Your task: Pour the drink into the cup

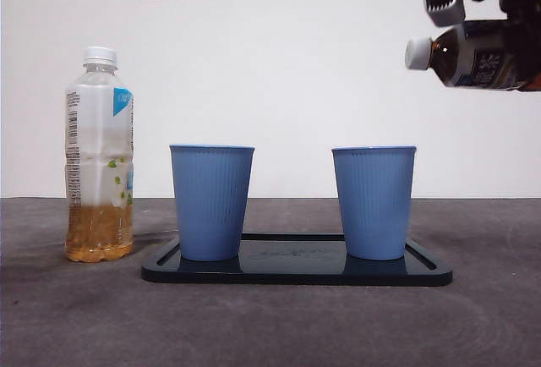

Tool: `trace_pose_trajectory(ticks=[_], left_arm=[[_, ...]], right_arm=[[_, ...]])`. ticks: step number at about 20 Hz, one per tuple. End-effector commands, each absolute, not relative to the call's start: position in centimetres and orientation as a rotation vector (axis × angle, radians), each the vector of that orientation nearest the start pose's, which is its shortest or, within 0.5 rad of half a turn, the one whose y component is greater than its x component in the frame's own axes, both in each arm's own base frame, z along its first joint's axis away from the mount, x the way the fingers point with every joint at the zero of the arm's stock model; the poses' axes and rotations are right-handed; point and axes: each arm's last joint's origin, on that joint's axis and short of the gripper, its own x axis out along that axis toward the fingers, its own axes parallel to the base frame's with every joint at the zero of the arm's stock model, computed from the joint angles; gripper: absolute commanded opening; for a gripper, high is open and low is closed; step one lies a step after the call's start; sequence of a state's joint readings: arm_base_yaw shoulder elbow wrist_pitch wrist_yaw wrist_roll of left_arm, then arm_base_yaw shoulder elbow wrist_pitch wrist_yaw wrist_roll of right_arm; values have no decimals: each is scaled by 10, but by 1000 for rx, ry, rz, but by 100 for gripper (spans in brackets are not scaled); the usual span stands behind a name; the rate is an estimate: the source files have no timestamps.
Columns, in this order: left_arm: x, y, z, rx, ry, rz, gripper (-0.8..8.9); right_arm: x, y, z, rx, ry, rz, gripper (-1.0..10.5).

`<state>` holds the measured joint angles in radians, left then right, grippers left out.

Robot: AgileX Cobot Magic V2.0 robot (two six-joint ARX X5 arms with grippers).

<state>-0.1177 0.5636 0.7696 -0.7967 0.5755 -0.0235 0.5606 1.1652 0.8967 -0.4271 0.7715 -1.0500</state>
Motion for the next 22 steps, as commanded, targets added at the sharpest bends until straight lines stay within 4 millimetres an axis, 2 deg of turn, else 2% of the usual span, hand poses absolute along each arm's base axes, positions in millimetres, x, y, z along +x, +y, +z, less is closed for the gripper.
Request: trace_pose_trajectory(ticks=[1,8,22], left_arm=[[98,-28,309,-140,565,-684,461],[96,-29,310,-137,561,-691,461],[96,-29,310,-137,559,-691,461]], right_arm=[[216,117,291,-1491,597,59,73],[224,132,280,-1570,606,46,73],[226,134,275,-1553,617,47,73]])
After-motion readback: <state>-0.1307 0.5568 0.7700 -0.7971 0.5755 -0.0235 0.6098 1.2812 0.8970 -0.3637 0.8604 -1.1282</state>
